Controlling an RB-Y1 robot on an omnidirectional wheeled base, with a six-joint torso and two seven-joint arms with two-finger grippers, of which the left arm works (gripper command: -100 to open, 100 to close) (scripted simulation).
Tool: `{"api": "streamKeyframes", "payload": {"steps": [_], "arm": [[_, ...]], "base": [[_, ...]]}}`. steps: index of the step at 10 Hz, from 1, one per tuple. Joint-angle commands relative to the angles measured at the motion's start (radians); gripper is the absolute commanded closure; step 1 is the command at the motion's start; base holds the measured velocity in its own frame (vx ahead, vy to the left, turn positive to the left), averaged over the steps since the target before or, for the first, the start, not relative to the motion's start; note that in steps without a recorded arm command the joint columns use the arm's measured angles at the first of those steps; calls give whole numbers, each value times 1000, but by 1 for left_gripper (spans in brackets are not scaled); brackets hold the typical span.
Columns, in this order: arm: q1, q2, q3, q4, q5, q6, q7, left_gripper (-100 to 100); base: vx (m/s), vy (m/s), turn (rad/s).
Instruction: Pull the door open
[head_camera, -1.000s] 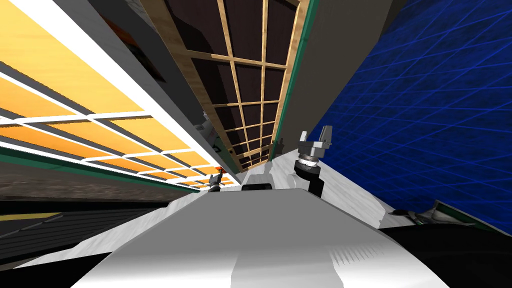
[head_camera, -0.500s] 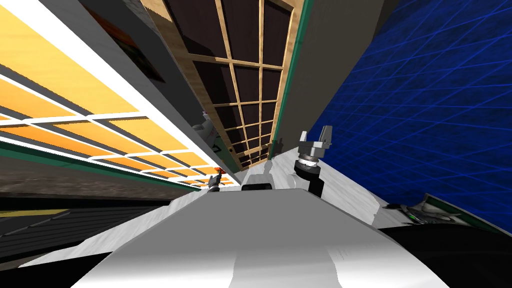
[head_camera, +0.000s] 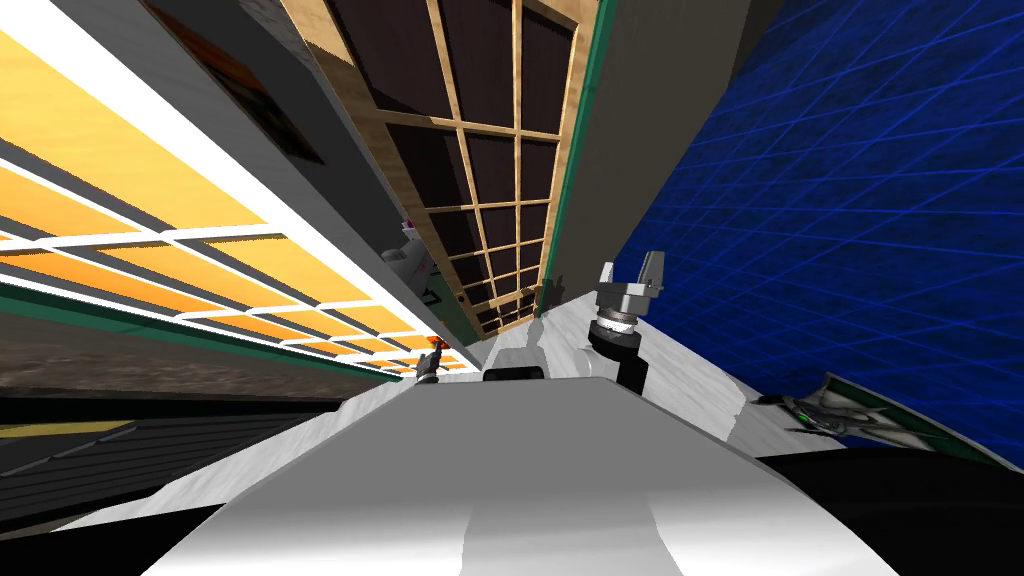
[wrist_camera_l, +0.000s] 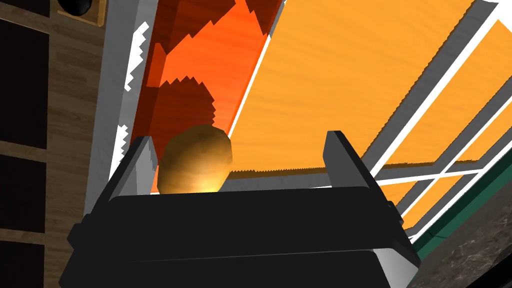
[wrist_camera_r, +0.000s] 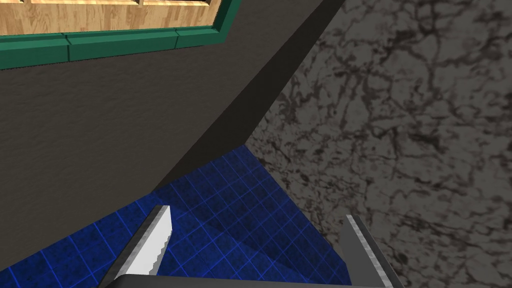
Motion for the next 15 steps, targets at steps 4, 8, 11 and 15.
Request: {"api": "streamKeyframes", "payload": {"steps": [4, 8, 11, 15], "arm": [[10, 30, 6, 14, 44, 13, 120, 100], [10, 42, -8, 26, 77, 10, 233, 100], [9, 48, -15, 29, 93, 8, 291, 100], [9, 48, -15, 31, 93, 8, 291, 100]], "base": [[-62, -1, -37], [-56, 3, -48], [-49, 15, -30], [-2, -5, 0]]}}
